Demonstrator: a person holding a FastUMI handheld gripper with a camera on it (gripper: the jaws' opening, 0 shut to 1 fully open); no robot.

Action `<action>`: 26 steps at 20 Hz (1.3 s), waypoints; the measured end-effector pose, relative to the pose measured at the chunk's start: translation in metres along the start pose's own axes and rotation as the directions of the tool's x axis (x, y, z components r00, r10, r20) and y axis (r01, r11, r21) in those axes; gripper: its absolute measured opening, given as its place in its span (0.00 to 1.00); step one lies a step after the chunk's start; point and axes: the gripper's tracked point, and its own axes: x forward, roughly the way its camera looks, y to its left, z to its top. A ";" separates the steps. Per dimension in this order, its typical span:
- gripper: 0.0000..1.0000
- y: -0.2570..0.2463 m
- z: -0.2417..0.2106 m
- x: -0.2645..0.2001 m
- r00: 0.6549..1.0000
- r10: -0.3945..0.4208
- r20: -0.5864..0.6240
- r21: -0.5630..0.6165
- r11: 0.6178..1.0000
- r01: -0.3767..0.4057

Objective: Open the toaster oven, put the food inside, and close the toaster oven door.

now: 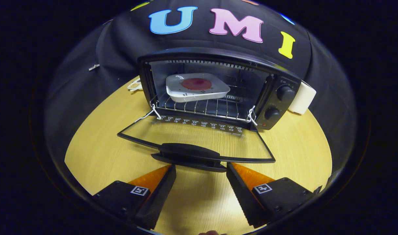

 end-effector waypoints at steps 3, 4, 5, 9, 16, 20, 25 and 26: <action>1.00 -0.001 0.033 -0.013 0.998 0.023 0.065 -0.003 1.000 -0.023; 1.00 -0.001 0.045 -0.014 0.995 0.029 0.090 -0.008 1.000 -0.029; 1.00 -0.002 0.058 -0.015 0.993 0.035 0.114 -0.010 0.999 -0.034; 1.00 -0.014 0.110 -0.010 0.979 0.040 0.200 -0.009 0.999 -0.039; 1.00 -0.047 0.192 -0.072 0.891 0.052 0.450 -0.008 0.998 -0.054; 0.99 -0.088 0.207 -0.128 0.812 0.033 0.583 -0.065 0.998 0.006; 0.98 -0.136 0.189 -0.189 0.779 -0.050 0.625 0.024 0.999 0.045; 0.98 -0.147 0.185 -0.199 0.774 -0.071 0.629 0.052 0.997 0.049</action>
